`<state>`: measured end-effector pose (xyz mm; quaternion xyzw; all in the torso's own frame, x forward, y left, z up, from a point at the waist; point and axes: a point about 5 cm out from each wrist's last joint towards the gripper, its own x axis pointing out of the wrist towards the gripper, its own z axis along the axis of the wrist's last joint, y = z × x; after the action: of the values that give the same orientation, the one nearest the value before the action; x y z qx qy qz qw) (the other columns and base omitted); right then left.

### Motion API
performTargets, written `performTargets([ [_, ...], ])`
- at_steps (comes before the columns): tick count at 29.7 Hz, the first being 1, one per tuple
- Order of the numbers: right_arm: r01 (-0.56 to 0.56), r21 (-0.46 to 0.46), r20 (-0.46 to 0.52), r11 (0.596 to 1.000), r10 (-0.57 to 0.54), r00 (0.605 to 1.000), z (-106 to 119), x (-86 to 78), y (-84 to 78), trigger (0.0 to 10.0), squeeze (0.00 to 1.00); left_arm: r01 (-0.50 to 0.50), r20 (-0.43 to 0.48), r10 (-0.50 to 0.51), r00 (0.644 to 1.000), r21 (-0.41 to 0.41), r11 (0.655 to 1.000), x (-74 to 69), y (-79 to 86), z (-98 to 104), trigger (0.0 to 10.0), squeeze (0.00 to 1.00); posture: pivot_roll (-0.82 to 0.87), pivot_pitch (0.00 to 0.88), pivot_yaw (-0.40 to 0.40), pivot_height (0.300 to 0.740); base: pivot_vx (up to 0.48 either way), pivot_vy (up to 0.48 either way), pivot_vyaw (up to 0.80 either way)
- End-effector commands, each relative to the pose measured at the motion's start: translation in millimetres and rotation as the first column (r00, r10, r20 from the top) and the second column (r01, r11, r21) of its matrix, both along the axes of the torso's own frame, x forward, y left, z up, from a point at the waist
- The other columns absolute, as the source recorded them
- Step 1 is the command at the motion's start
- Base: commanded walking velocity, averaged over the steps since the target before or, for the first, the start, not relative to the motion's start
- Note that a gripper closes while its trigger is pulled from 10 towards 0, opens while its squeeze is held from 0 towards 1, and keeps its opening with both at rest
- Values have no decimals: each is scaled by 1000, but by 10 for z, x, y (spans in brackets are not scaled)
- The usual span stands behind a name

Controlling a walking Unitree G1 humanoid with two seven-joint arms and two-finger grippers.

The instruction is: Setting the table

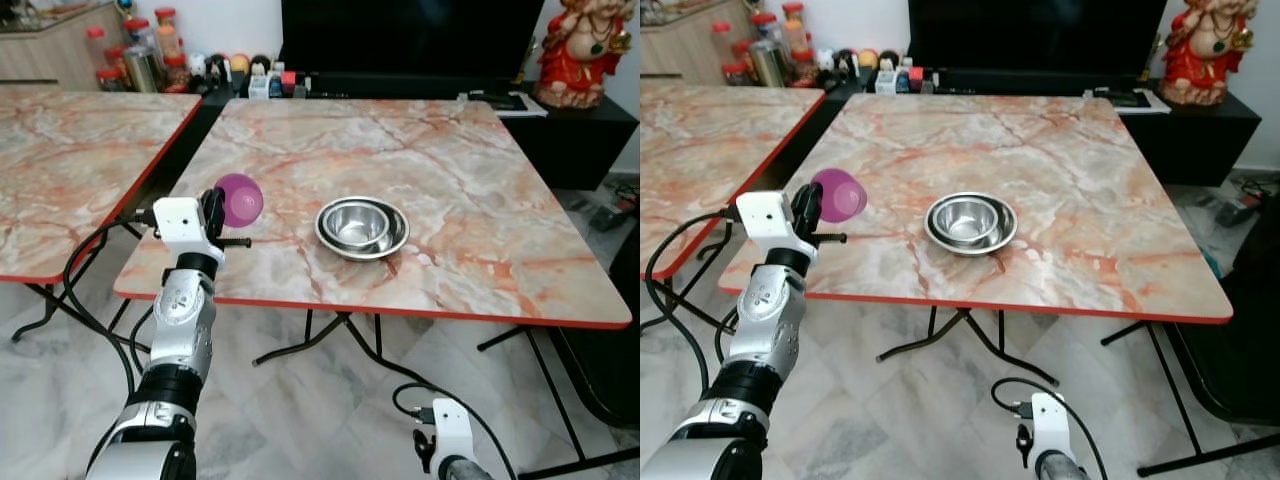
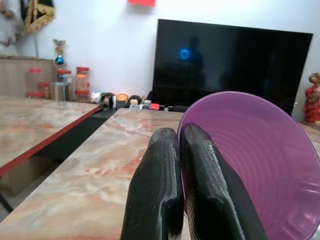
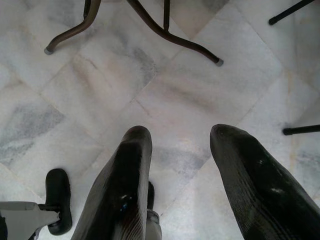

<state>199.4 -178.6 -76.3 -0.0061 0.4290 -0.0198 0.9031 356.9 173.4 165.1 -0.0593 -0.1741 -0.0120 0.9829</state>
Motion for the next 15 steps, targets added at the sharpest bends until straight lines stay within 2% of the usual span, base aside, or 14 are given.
performTargets([
  [1,4,8,6,1000,-4,1000,9,21,21,10000,0,-13,-2,13,1000,-4,1000,15,83,31,10000,0,-40,0,-19,740,0,0,0],
  [8,8,11,2,1000,-8,1000,8,20,21,10000,0,-19,-6,19,1000,-5,1000,24,130,41,10000,0,-39,0,-20,740,292,0,0],
  [12,7,12,5,1000,-7,1000,13,31,27,10000,0,-19,-8,19,1000,-6,1000,25,144,46,10000,0,-38,0,-20,740,306,0,-492],
  [15,0,8,11,1000,0,1000,17,37,29,10000,0,-14,-11,14,1000,-4,1000,25,150,41,10000,0,-38,0,-20,740,305,0,0],
])
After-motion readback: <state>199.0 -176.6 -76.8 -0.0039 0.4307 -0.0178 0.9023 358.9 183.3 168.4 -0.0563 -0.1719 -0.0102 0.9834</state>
